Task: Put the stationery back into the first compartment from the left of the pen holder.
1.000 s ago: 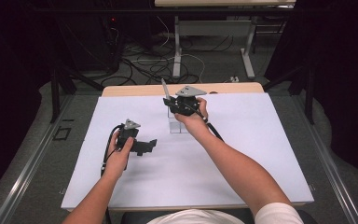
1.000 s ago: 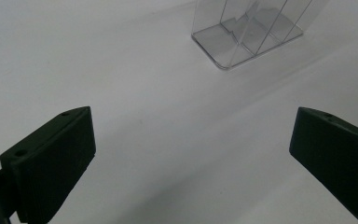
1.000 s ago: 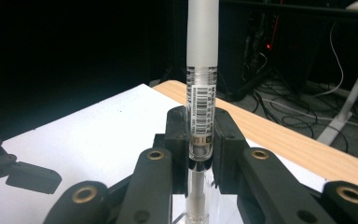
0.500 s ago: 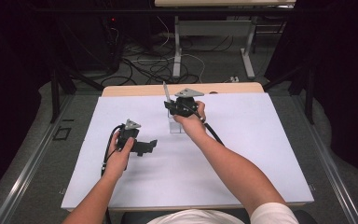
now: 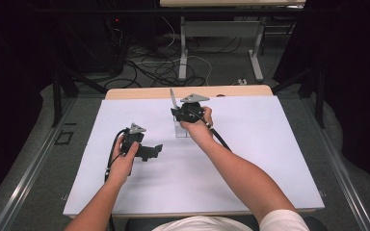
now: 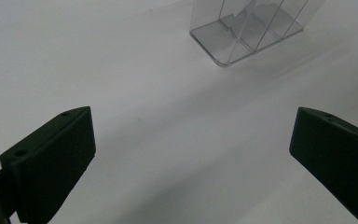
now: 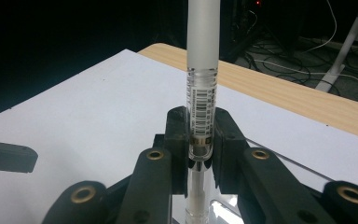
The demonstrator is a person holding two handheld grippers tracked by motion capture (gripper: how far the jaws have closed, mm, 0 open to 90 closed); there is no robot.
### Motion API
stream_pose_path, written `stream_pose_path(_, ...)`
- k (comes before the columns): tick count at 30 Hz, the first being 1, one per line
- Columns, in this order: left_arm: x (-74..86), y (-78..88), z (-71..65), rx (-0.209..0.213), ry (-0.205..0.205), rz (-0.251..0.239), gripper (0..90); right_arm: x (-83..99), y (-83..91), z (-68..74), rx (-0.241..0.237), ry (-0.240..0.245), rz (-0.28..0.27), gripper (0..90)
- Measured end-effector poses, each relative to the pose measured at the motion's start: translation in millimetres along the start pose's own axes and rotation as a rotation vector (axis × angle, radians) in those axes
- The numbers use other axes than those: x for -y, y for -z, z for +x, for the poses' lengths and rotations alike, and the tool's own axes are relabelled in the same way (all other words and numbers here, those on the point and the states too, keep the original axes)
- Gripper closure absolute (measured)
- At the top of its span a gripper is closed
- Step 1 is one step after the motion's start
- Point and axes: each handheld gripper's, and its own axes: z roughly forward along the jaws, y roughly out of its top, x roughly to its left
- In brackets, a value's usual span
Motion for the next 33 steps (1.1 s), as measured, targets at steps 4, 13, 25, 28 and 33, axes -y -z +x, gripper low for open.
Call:
stream_pose_path(4,0.1,0.0,0.0,-0.002,0.002,-0.001,0.3,-2.9,3.0,0.4,0.007,-0.009,-0.006,69.7)
stream_pose_path(13,0.5,-0.3,0.3,-0.006,0.004,0.002,0.3,-4.6,16.1,-3.0,0.017,0.007,-0.016,55.6)
stream_pose_path(25,1.1,-1.0,0.6,-0.008,0.004,0.006,0.3,1.6,50.7,-18.2,0.052,0.034,-0.004,38.1)
stream_pose_path(28,1.3,-1.0,0.7,-0.007,0.005,0.008,0.3,4.6,58.2,-23.8,0.059,0.054,0.022,29.8)
stream_pose_path(33,1.3,-1.3,0.9,-0.006,0.006,0.012,0.3,9.0,71.6,-31.1,0.063,0.06,0.042,17.1)
